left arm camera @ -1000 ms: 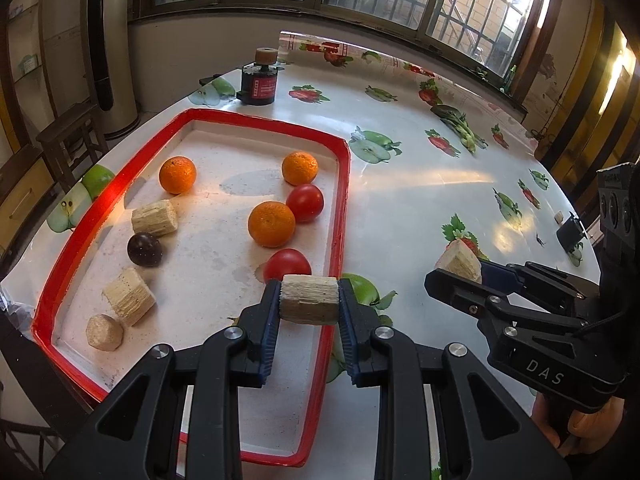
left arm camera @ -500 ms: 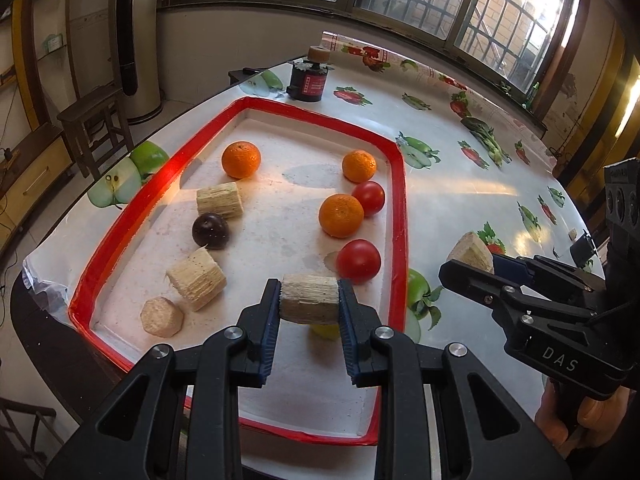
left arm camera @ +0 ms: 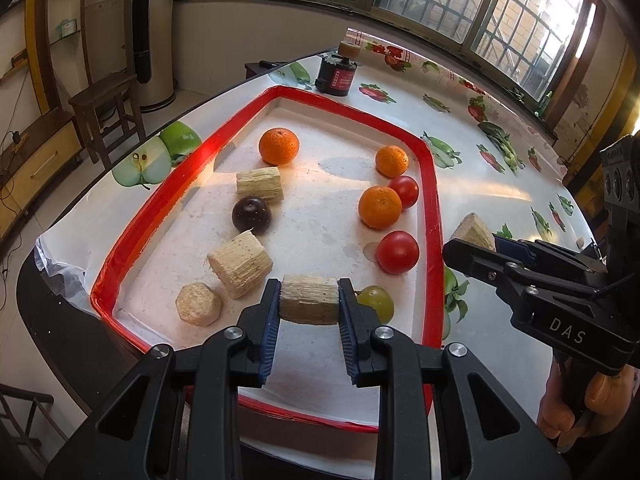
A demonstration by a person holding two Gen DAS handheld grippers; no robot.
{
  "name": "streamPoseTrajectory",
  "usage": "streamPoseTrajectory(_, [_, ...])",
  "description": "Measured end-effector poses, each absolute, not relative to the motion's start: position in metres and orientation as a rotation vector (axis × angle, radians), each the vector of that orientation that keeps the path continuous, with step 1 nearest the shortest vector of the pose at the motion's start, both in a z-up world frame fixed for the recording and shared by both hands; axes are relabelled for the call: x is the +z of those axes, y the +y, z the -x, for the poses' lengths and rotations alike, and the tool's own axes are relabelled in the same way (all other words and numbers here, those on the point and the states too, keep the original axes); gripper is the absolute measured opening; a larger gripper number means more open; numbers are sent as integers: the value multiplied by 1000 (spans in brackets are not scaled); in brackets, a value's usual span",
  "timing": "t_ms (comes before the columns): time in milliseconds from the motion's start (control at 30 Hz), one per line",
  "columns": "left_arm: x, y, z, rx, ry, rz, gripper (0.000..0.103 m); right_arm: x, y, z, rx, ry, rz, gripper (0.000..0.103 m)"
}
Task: Organize fruits
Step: 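Carry both held cream blocks over the red tray, then lower the cream blocks into the tray and open both tools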
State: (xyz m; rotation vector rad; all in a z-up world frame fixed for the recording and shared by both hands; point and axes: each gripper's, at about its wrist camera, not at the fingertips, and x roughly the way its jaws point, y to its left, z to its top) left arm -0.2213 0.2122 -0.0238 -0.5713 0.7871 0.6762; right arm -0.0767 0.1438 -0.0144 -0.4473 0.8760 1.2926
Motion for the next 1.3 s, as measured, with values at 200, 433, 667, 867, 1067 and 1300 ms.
streamPoseTrajectory(200, [-26,216,224,684,790,576,25,-14,156,87,1322,871,462,37])
streamPoseTrajectory(433, [-31,219,225,680,799,585,25,-18,180,96,1354,883,487,37])
streamPoseTrajectory(667, [-35,223,223,678,809,587,25,-27,204,102,1370,888,517,37])
streamPoseTrajectory(867, [-38,225,219,675,818,582,25,-29,213,101,1370,864,529,37])
streamPoseTrajectory(1067, [-43,228,216,671,828,590,25,-28,208,97,1359,854,529,37])
streamPoseTrajectory(1300, [-43,229,207,666,832,581,25,-37,192,80,1321,886,516,37])
